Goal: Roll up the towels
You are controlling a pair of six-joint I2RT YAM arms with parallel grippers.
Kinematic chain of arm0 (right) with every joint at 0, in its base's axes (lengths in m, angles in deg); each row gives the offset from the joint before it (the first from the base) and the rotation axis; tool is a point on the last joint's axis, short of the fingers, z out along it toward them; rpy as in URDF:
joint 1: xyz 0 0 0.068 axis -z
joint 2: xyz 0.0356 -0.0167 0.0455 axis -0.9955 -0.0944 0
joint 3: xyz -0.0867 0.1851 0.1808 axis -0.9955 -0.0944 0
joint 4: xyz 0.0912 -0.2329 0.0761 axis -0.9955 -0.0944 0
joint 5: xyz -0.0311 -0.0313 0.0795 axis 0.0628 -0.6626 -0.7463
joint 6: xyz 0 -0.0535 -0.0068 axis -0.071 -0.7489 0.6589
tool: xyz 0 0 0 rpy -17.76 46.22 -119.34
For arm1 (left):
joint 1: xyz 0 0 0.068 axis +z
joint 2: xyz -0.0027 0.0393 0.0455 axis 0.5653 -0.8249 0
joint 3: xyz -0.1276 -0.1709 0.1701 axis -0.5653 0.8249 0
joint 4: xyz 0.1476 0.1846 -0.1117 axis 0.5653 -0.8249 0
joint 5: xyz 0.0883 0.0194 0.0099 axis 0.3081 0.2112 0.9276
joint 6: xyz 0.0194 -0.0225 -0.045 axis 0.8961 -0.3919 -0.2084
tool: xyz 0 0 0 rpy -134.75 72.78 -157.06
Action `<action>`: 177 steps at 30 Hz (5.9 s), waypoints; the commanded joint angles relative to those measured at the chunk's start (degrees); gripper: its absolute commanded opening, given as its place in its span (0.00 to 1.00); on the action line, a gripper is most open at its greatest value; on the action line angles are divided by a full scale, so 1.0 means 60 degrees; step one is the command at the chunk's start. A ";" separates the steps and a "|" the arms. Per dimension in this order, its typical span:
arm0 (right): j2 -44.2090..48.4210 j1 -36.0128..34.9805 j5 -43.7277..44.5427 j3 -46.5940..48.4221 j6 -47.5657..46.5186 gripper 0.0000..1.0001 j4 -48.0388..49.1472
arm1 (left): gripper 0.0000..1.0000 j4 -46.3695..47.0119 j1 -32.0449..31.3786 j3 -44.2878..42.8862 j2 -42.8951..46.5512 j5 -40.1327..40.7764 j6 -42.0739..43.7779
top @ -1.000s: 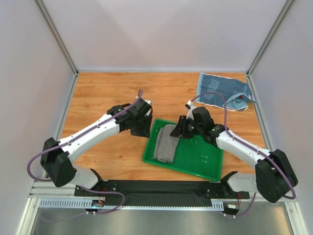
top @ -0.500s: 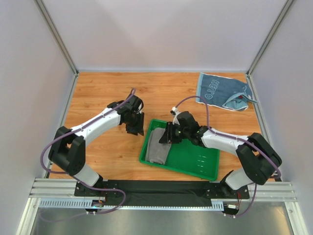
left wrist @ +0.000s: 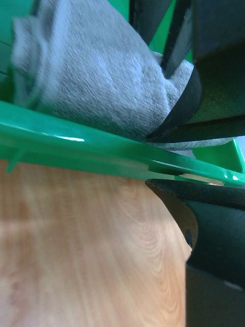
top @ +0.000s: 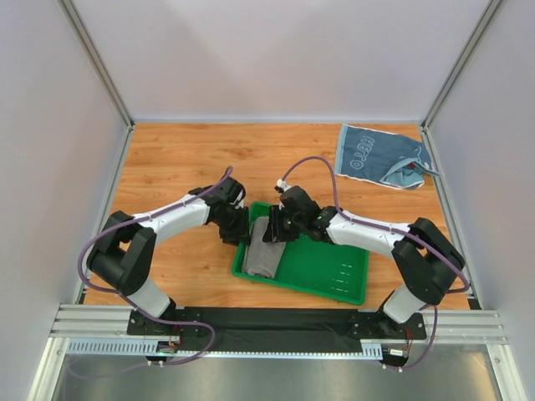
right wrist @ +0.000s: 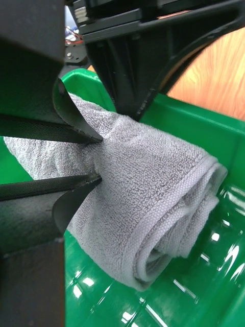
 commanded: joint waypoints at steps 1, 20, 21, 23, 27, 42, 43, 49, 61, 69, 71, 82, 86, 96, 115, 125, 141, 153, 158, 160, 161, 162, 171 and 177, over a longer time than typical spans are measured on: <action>0.0077 -0.0040 0.1086 -0.0145 -0.0389 0.32 -0.1149 | 0.40 0.0512 -0.0202 0.0533 0.0565 -0.0603 -0.0893; 0.2757 0.1379 0.2200 -0.1872 -0.0814 0.33 -0.3785 | 0.37 0.1409 -0.3146 -0.4011 -0.3005 -0.0895 -0.3517; 0.2976 0.1512 0.2462 -0.1903 -0.0814 0.33 -0.3961 | 0.37 0.1262 -0.3292 -0.4514 -0.3400 -0.0984 -0.3517; 0.3139 0.1935 0.2669 -0.1903 -0.0799 0.33 -0.4547 | 0.36 0.1056 -0.3526 -0.5858 -0.4426 -0.1247 -0.3575; 0.3636 0.2858 0.2762 -0.2195 -0.0799 0.28 -0.5048 | 0.34 0.1070 -0.3864 -0.7504 -0.5658 -0.1629 -0.4058; 0.5072 0.3872 0.2962 -0.2695 0.0489 0.63 -0.5879 | 0.32 0.2505 -0.3967 -0.6936 -0.5749 -0.2464 -0.4557; 0.5146 0.3857 0.3035 -0.2506 0.0504 0.64 -0.5998 | 0.32 0.2520 -0.3967 -0.6907 -0.5719 -0.2450 -0.4542; 0.5439 0.3872 0.3051 -0.1933 0.0621 0.70 -0.6701 | 0.32 0.2579 -0.3836 -0.6746 -0.5455 -0.2552 -0.4440; 0.5484 0.3886 0.3578 0.0366 0.0549 0.73 -0.8064 | 0.62 0.2638 -0.3411 -0.5779 -0.4415 -0.2830 -0.3972; 0.4825 0.4295 0.3593 0.1039 0.0212 0.75 -0.7874 | 0.55 0.2520 -0.3337 -0.5078 -0.3991 -0.2627 -0.3751; 0.4432 0.4937 0.3345 0.1376 -0.0066 0.75 -0.7757 | 0.51 0.2491 -0.3352 -0.4944 -0.3902 -0.2553 -0.3678; 0.1123 0.8088 0.2231 0.4114 -0.1751 0.73 -0.7596 | 0.34 0.2578 -0.3820 -0.5485 -0.4823 -0.2582 -0.3736; -0.0121 0.8806 0.1909 0.4875 -0.1825 0.73 -0.7274 | 0.33 0.2608 -0.4099 -0.6362 -0.5381 -0.2728 -0.3883; -0.3669 0.9175 0.2069 0.8242 -0.2146 0.71 -0.7522 | 0.40 0.2653 -0.4363 -0.6908 -0.5544 -0.3373 -0.3386; -0.7260 0.9160 0.3110 1.1075 -0.2498 0.30 -0.8372 | 0.41 0.2827 -0.3295 -0.1285 -0.1355 -0.2846 -0.2477; -0.6427 0.7828 0.1911 1.1105 -0.2367 0.00 -0.8284 | 0.37 0.2974 -0.2562 0.0870 0.0446 -0.2188 -0.2622; -0.3244 0.1778 -0.4175 1.1568 -0.0813 0.00 -0.5681 | 0.54 -0.3525 0.2082 0.1943 0.8557 0.1474 -0.0747; 0.0124 0.1777 -0.1521 0.2317 -0.1781 0.00 -0.5061 | 0.69 -0.4395 0.2126 0.0388 0.7832 0.2662 -0.0659; -0.0215 0.1777 -0.0877 0.1978 -0.1868 0.00 -0.5222 | 0.69 -0.4657 0.2126 0.0841 0.7392 0.2458 -0.1347; -0.0244 0.1850 0.0350 0.2154 -0.1854 0.00 -0.5689 | 0.69 -0.4629 0.2126 0.1439 0.7508 0.2252 -0.1843; -0.0288 0.1908 0.0878 0.2430 -0.1782 0.00 -0.5894 | 0.69 -0.4570 0.2126 0.1646 0.7654 0.2209 -0.1977; -0.0303 0.2025 0.1332 0.2505 -0.1766 0.00 -0.6128 | 0.69 -0.4352 0.2126 0.1851 0.7713 0.2150 -0.2065; -0.0099 0.3432 0.0693 0.2287 -0.2117 0.00 -0.5970 | 0.74 -0.2359 0.2010 0.3639 0.6427 0.1212 -0.2198; 0.0181 0.3798 0.0546 0.1658 -0.2279 0.00 -0.5750 | 0.80 -0.0749 0.1643 0.4036 0.5608 0.1154 -0.1818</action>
